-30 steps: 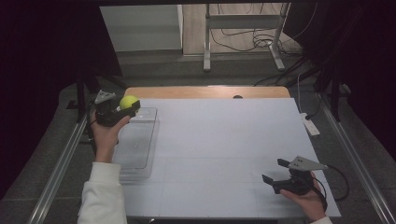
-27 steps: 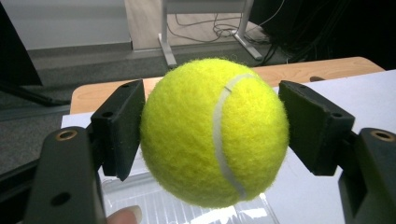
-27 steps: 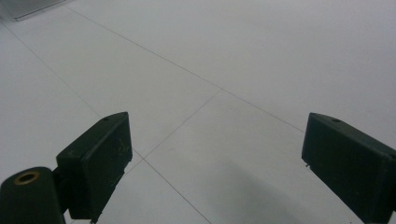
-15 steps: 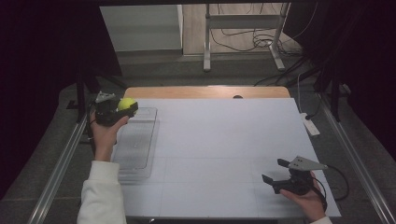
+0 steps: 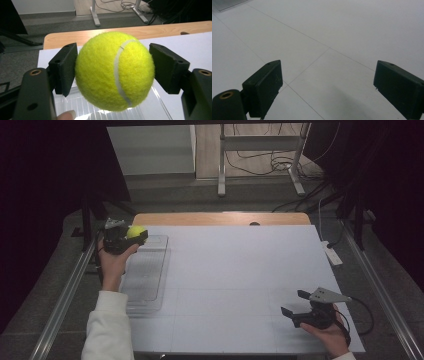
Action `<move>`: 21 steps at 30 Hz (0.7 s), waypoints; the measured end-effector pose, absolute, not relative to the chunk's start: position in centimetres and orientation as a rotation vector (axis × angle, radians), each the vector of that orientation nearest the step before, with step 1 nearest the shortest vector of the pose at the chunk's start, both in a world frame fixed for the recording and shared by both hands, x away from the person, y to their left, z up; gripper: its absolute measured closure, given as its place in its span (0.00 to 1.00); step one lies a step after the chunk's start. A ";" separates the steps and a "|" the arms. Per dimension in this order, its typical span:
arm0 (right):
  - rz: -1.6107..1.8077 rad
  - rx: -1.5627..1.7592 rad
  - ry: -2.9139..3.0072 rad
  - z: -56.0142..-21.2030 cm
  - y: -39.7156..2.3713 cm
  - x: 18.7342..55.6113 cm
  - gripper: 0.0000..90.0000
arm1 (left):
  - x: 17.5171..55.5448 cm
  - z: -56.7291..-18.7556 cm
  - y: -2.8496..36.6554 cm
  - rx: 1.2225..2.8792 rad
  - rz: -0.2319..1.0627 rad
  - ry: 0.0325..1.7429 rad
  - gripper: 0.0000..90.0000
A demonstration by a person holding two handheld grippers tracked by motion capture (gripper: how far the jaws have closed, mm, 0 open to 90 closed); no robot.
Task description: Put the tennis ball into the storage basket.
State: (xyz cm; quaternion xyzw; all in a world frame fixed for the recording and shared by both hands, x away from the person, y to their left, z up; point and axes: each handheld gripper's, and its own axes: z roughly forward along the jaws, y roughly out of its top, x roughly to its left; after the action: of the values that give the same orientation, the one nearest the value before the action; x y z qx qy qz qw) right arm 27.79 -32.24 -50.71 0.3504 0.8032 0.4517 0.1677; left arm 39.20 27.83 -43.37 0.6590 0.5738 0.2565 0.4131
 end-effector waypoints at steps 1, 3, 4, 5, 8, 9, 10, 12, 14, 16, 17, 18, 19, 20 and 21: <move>1.285 0.999 2.285 -50.7 -32.3 27.8 0.10 | 39.4 -43.4 27.9 1.656 0.638 1.448 0.31; 1.282 0.998 2.288 -50.7 -32.3 27.8 0.10 | 39.8 -43.5 28.0 1.663 0.632 1.461 0.31; 1.283 0.996 2.289 -50.7 -32.3 27.8 0.10 | 39.9 -43.5 28.0 1.665 0.632 1.467 0.31; 1.287 0.996 2.288 -50.7 -32.3 27.8 0.10 | 40.1 -43.5 28.0 1.667 0.630 1.474 0.31; 1.293 0.995 2.284 -50.7 -32.3 27.8 0.10 | 40.3 -43.5 28.1 1.676 0.631 1.483 0.31; 1.294 0.996 2.284 -50.7 -32.3 27.8 0.10 | 40.5 -43.5 28.1 1.682 0.632 1.485 0.31; 1.294 0.995 2.284 -50.7 -32.3 27.8 0.10 | 40.6 -43.6 28.1 1.687 0.635 1.487 0.31; 1.290 0.992 2.287 -50.7 -32.3 27.8 0.10 | 40.7 -43.6 28.1 1.698 0.635 1.491 0.31; 1.288 0.992 2.289 -50.7 -32.2 27.8 0.10 | 40.9 -43.6 28.0 1.705 0.639 1.494 0.31; 1.289 0.996 2.287 -50.7 -32.2 27.8 0.10 | 41.2 -43.7 28.1 1.713 0.635 1.504 0.31; 1.288 0.996 2.285 -50.7 -32.3 27.8 0.10 | 41.4 -43.9 28.1 1.715 0.631 1.513 0.31; 1.288 0.996 2.285 -50.7 -32.3 27.8 0.10 | 41.4 -43.9 28.1 1.715 0.631 1.513 0.31; 1.288 0.997 2.284 -50.7 -32.3 27.8 0.10 | 41.5 -44.0 28.2 1.723 0.628 1.518 0.31; 1.288 0.996 2.284 -50.7 -32.3 27.8 0.10 | 41.6 -44.2 28.2 1.725 0.629 1.526 0.31; 1.289 0.996 2.284 -50.7 -32.3 27.8 0.10 | 41.7 -44.3 28.2 1.727 0.628 1.534 0.31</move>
State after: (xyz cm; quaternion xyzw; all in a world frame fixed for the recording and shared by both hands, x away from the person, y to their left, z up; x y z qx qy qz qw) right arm 27.78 -32.28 -50.69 0.3501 0.8027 0.4529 0.1674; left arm 41.69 28.22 -44.35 0.6717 0.5967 0.2441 0.3651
